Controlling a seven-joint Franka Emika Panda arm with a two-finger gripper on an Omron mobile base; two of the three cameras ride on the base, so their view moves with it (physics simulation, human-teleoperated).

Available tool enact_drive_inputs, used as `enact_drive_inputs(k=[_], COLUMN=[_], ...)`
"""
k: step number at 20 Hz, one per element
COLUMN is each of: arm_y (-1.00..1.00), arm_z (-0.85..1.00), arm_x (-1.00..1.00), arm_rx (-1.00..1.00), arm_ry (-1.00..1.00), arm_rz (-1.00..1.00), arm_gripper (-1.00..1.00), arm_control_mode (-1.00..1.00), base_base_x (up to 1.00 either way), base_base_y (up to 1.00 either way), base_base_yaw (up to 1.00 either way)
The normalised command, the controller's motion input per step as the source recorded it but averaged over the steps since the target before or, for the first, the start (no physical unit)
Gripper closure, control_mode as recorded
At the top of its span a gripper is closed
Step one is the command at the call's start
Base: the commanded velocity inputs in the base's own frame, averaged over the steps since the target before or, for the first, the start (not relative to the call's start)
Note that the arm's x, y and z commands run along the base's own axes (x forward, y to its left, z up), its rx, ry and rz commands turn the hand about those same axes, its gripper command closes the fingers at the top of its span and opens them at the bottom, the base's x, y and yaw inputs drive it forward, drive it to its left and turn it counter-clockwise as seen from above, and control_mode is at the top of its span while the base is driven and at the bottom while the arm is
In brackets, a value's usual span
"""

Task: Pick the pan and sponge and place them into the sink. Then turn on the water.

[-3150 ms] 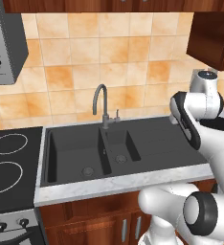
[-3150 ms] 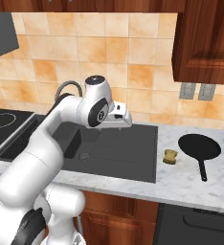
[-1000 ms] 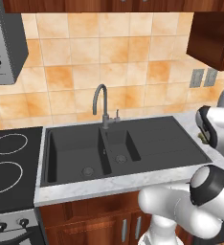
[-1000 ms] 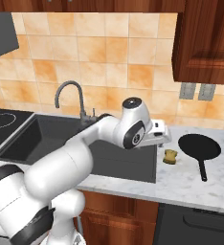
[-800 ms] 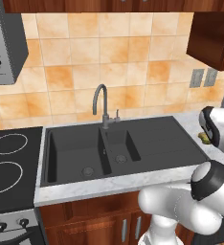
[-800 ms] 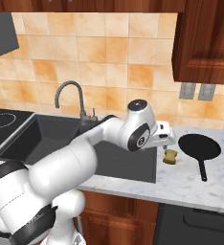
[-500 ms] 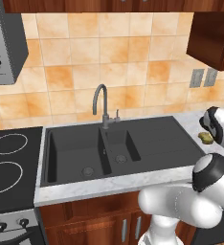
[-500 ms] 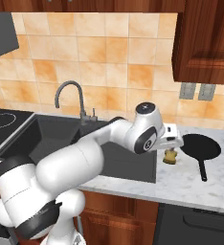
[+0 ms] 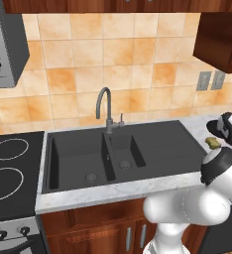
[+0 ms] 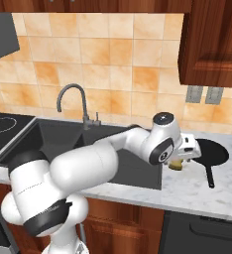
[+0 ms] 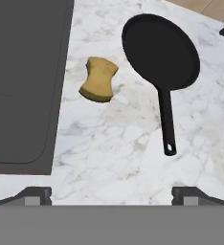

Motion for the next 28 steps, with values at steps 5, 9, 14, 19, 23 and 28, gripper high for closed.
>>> enact_drive_inputs(k=[5,9,14,19,23,28], arm_y=[-0.24,-0.23,-0.25,-0.31,-0.32,-0.28], arm_z=[-0.22,-0.2,-0.12,-0.05,-0.06,-0.08], arm_x=[0.0,0.02,0.04,0.1,0.14,0.17], arm_rx=[0.0,0.0,0.0,0.0,0.0,0.0], arm_ry=[0.0,0.0,0.0,0.0,0.0,0.0], arm_rz=[0.0,0.0,0.0,0.0,0.0,0.0], arm_gripper=[-1.0,-1.0,-1.0,-1.0,-1.0,-1.0], arm_control_mode=[-1.0,-1.0,-1.0,-1.0,-1.0,-1.0], base_base_x=[0.0,0.0,0.0,0.0,0.0,0.0], base_base_y=[0.0,0.0,0.0,0.0,0.0,0.0], base_base_yaw=[0.0,0.0,0.0,0.0,0.0,0.0])
